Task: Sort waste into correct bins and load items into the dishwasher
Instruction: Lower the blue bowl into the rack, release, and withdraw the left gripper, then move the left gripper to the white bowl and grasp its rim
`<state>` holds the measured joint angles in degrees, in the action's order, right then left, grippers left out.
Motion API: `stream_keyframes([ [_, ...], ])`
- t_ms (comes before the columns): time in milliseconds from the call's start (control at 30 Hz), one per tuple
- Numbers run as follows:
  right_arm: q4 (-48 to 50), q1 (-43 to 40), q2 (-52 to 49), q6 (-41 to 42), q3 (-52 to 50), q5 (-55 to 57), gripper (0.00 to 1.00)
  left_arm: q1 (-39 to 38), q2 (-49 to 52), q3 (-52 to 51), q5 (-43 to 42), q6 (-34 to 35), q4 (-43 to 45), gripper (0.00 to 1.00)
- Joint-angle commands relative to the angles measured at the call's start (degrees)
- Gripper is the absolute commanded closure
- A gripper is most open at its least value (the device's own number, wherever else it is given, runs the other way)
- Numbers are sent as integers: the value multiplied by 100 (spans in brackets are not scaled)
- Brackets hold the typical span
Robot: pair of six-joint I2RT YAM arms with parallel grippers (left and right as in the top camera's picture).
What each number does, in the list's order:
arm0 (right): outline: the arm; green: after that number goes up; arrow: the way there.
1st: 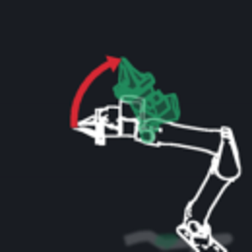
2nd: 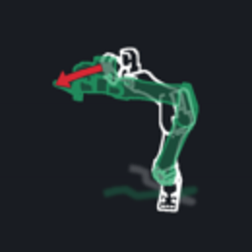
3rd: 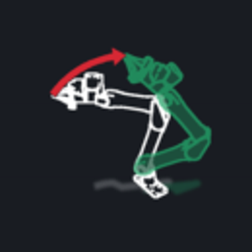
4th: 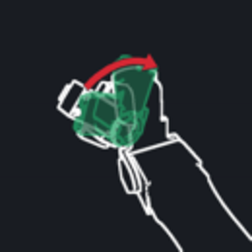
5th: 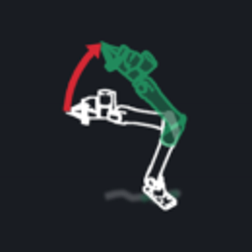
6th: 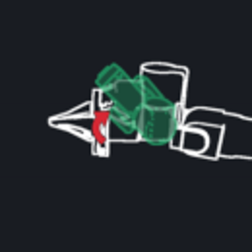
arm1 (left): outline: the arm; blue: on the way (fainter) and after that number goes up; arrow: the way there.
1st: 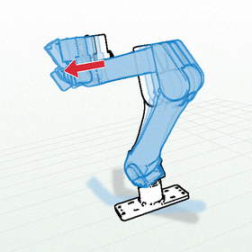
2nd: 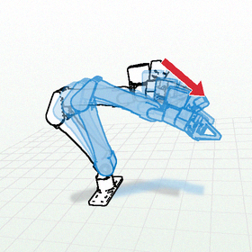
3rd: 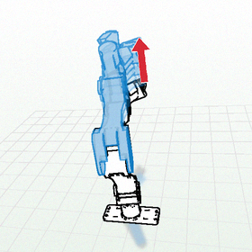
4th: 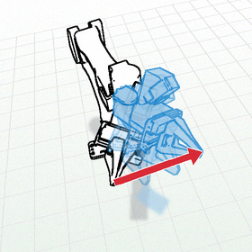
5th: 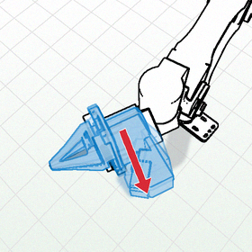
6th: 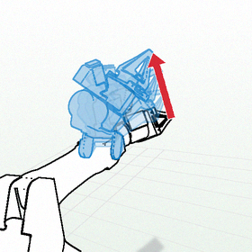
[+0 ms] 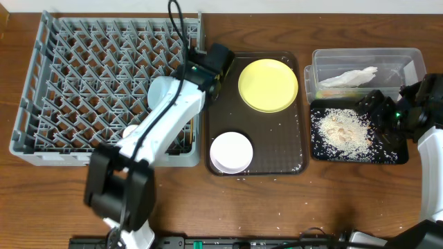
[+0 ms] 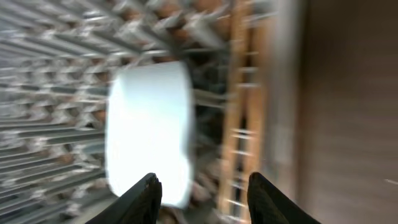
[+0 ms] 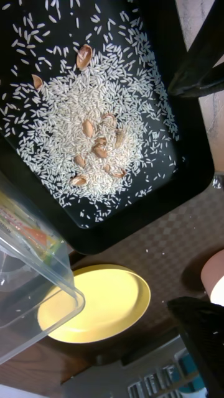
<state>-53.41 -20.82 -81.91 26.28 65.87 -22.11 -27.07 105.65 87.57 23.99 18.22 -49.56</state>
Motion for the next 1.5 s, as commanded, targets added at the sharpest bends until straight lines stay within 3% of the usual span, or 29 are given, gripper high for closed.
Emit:
stream_keyframes([
  [0,-17,22,15,-61,-11,-42,1,109,-426,151,-1228,52,-7,59],
  [133,-17,22,15,-61,-11,-42,1,409,-621,151,-1351,105,-188,92],
  [467,-17,22,15,-63,-11,-42,1,1908,-494,61,-1937,157,-208,92],
  [667,-17,22,15,-63,-11,-44,1,2577,-57,28,-3287,-570,127,93],
  [800,-17,22,15,-63,-11,-42,1,2629,175,28,-3856,-815,142,93],
  [1367,-17,22,15,-63,-11,-42,1,2131,120,63,-3860,-802,-208,92],
  [1467,-17,22,15,-63,-11,-44,1,2124,-216,155,-4374,-678,-219,91],
])
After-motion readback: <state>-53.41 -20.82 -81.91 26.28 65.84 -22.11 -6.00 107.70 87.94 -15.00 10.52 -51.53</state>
